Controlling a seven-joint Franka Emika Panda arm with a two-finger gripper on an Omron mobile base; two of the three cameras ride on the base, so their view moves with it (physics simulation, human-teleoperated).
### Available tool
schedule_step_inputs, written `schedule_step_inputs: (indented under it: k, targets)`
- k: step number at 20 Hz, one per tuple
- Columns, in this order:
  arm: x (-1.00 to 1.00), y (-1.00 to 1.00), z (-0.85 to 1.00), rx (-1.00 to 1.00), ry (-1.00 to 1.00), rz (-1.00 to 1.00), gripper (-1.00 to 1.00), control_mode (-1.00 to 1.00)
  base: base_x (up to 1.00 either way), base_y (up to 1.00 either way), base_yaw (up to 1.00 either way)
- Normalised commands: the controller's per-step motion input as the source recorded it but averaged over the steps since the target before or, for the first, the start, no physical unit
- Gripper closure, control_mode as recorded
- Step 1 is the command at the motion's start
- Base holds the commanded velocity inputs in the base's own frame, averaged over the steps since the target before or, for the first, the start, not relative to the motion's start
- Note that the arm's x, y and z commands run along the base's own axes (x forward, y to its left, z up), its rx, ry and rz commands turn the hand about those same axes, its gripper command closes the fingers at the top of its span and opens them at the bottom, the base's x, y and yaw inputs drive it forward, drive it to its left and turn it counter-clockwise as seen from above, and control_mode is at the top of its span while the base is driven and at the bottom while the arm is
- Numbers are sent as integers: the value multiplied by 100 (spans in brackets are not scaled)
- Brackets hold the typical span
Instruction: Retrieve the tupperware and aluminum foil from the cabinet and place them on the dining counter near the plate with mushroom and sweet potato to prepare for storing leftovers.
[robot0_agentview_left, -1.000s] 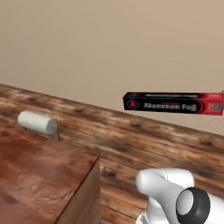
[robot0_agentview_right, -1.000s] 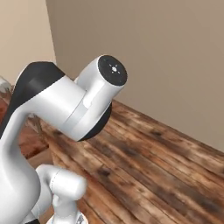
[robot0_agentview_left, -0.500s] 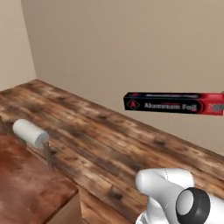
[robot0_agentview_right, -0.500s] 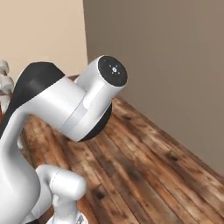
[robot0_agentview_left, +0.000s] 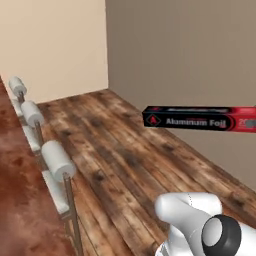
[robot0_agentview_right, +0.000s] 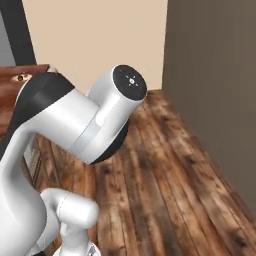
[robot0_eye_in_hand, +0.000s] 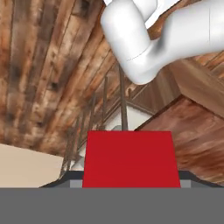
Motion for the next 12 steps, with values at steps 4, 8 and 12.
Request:
schedule_step_inputs:
  k: [4,8,12]
  targets:
    - [0,0,0,0,0,0,100,100,100,-16,65]
    - [0,0,0,0,0,0,100,100,100,-25,63]
    - [0,0,0,0,0,0,100,100,100,-38,60]
